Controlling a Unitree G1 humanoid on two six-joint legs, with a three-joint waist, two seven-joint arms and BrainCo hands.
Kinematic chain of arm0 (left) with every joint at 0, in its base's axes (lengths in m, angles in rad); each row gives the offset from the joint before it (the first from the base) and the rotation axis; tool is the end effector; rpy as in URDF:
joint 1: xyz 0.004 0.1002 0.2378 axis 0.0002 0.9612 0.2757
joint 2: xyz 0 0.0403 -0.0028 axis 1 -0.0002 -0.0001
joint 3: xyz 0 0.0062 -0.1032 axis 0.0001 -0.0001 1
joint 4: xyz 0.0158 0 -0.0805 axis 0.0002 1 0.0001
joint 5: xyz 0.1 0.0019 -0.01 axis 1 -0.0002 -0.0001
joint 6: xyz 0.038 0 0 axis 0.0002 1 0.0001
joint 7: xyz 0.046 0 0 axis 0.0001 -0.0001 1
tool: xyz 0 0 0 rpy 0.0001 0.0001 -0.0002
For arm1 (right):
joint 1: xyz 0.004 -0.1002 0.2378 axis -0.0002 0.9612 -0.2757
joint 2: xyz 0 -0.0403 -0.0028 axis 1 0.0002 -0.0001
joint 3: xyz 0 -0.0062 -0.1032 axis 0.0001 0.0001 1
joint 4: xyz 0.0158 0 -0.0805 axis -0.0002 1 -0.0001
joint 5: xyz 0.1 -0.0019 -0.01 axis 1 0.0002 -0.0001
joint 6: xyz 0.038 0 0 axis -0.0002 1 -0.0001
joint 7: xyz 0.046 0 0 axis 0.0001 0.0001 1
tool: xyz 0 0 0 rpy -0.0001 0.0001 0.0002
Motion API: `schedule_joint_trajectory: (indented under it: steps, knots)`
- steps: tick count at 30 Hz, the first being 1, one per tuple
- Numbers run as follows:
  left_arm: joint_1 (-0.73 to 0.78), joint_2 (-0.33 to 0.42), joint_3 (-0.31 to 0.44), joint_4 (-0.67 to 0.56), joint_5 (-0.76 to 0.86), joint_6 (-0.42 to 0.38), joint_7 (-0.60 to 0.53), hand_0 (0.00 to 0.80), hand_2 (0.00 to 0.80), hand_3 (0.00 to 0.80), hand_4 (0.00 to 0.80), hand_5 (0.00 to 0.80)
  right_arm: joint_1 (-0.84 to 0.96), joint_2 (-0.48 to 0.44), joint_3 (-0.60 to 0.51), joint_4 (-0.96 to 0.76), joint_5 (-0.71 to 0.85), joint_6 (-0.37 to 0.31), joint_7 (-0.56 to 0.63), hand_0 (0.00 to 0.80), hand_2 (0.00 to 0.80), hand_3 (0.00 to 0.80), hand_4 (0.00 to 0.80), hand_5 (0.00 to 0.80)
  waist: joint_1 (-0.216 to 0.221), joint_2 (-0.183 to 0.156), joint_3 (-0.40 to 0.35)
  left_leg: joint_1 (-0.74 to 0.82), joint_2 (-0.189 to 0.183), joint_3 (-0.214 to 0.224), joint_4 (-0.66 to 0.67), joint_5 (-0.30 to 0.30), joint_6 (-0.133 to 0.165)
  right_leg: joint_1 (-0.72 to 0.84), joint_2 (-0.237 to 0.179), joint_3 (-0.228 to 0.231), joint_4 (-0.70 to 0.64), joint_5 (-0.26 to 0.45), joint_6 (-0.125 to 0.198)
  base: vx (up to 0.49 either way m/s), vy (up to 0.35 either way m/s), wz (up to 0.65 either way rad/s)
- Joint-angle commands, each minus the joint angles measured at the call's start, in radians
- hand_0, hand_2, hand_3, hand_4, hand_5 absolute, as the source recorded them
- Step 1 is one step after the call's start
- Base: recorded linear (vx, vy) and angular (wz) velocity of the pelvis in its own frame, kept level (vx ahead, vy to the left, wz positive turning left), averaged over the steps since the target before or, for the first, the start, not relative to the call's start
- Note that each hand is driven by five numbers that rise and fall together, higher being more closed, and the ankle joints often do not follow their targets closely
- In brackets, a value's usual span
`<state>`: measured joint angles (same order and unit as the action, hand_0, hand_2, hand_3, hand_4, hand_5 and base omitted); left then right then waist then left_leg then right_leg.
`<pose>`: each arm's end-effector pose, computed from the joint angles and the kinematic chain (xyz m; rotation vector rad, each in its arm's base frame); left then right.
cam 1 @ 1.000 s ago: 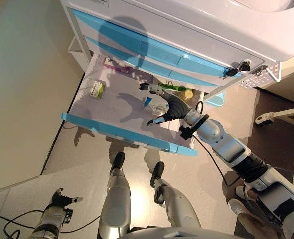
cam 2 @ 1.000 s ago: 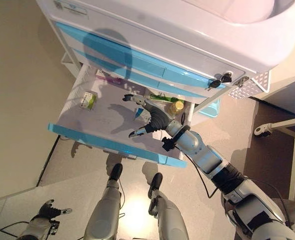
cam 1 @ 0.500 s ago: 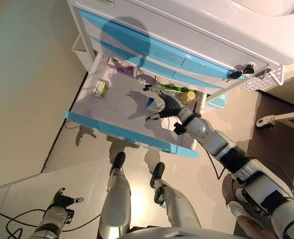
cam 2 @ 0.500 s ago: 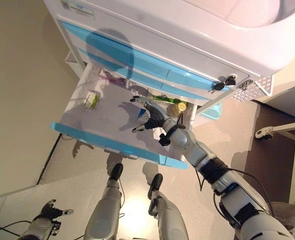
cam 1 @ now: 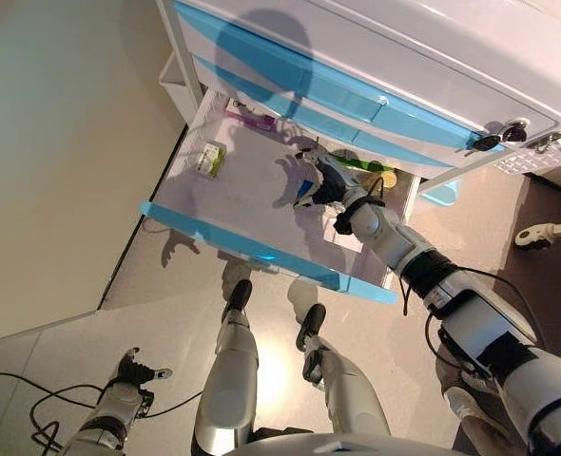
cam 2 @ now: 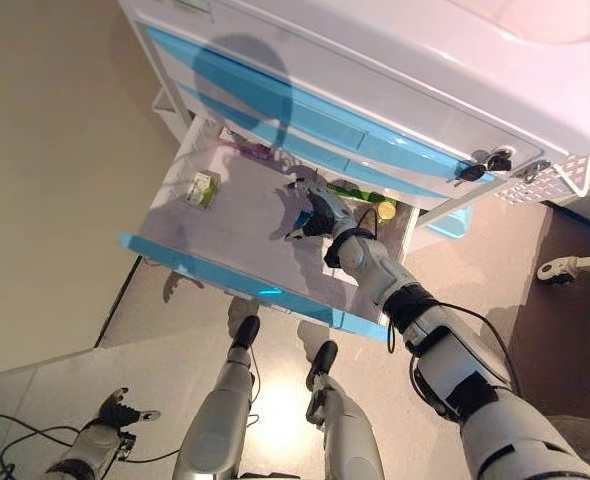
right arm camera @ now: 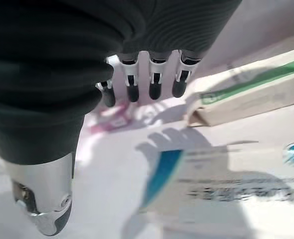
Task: Open the drawer and pick up the medicine
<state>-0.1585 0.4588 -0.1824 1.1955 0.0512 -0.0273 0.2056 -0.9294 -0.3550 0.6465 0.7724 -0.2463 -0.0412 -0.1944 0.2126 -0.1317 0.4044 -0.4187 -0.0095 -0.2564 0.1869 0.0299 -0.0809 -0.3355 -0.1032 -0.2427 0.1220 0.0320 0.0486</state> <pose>0.1352 0.2896 -0.0728 0.6695 0.9696 0.2627 0.3421 -0.1152 0.1277 -1.0192 -0.2612 0.2328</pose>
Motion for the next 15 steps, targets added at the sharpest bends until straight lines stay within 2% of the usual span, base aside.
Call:
schedule_joint_trajectory:
  steps: [1,5,15]
  knots:
    - [0.011,0.010,-0.011,0.023,-0.033,0.004,0.024,0.000,0.000,0.000,0.000,0.000,-0.049,0.004,0.022,-0.002,-0.043,-0.013,-0.045,0.000,0.000,0.000,0.000,0.000,-0.004,-0.004,-0.025,-0.023,-0.074,-0.007,-0.004,0.008,0.077,-0.015,-0.027,0.005,0.081,-0.034,0.058,-0.008,0.008,0.07]
    - [-0.001,0.005,-0.030,0.029,-0.043,0.002,0.031,0.000,0.000,0.000,0.000,0.000,-0.099,0.021,0.029,0.127,-0.068,0.008,-0.067,0.000,0.000,0.000,0.000,0.000,0.003,0.004,-0.022,-0.032,-0.079,-0.008,-0.002,0.009,0.077,-0.021,-0.030,0.005,0.083,-0.033,0.058,0.000,-0.001,0.01]
    - [-0.015,-0.003,-0.049,0.034,-0.056,-0.001,0.032,0.000,0.000,0.000,0.000,0.000,-0.146,0.029,0.029,0.295,-0.084,0.031,-0.071,0.000,0.000,0.000,0.000,0.000,0.009,0.018,-0.014,-0.036,-0.087,-0.011,0.004,0.007,0.078,-0.031,-0.032,0.007,0.095,-0.034,0.058,-0.006,0.009,0.04]
